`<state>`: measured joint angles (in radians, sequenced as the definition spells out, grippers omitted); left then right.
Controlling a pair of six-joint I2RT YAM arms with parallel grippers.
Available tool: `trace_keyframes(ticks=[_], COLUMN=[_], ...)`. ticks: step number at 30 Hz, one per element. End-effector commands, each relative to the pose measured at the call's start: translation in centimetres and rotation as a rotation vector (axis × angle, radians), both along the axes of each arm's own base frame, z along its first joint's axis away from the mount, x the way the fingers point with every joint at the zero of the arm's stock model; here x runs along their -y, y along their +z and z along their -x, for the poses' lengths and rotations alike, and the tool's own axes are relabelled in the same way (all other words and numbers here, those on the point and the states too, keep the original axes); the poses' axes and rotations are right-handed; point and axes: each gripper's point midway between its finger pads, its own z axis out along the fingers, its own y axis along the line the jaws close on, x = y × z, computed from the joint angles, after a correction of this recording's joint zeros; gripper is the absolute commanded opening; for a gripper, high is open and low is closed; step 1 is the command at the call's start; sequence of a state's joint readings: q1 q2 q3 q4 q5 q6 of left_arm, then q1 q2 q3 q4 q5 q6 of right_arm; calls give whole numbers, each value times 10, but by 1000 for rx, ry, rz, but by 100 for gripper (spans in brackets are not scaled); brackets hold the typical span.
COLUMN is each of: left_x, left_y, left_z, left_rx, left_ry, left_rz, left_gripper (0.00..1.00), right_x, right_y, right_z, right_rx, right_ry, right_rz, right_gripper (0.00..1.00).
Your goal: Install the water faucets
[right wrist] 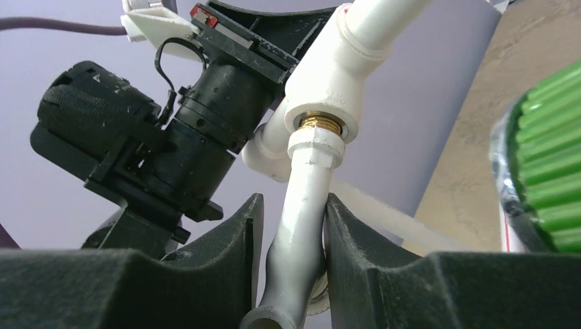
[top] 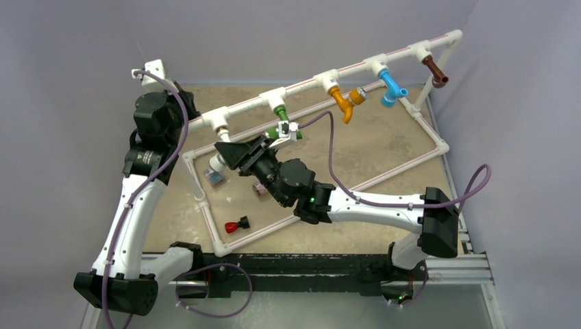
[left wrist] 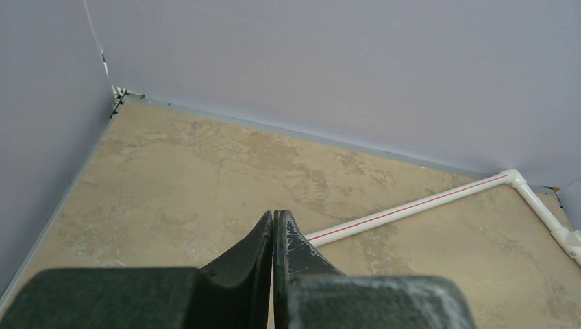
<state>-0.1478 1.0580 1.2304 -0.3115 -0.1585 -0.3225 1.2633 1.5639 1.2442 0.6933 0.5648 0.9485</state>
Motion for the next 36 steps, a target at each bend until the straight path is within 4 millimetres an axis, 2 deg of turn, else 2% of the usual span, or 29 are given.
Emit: trace_keyframes(ticks=[1, 3, 9, 12, 21, 23, 26, 29, 36], left_x=[25, 25, 25, 25, 23, 23, 22, 22, 22], left_y=[-95, -94, -95, -95, -93, -93, -94, -95, -90], left_z=[33, 33, 34, 34, 34, 34, 34, 34, 34], left_rx=[-346, -344, -346, -346, -348, -347, -349, -351, -343], left_ry=[-157, -158, -157, -157, -146, -145, -144, -144, -146], left_rz=[-56, -56, -57, -57, -62, -62, -62, -63, -63], left_gripper=[0, 0, 0, 0, 0, 0, 0, 0, 0], right_x=[50, 50, 59, 64, 77, 86, 111, 132, 160], right_y=[114, 114, 108, 102, 84, 74, 76, 89, 129], right_z=[-16, -16, -15, -13, -7, -7, -3, 2, 14], right_rx=[-1, -1, 18, 22, 29, 35, 89, 183, 426], right_ry=[-4, -1, -28, -35, -50, -73, -118, -160, -204], right_rz=[-475, -470, -426, -394, -250, -203, -148, -67, 210], right_gripper=[6, 13, 52, 62, 76, 77, 79, 79, 79])
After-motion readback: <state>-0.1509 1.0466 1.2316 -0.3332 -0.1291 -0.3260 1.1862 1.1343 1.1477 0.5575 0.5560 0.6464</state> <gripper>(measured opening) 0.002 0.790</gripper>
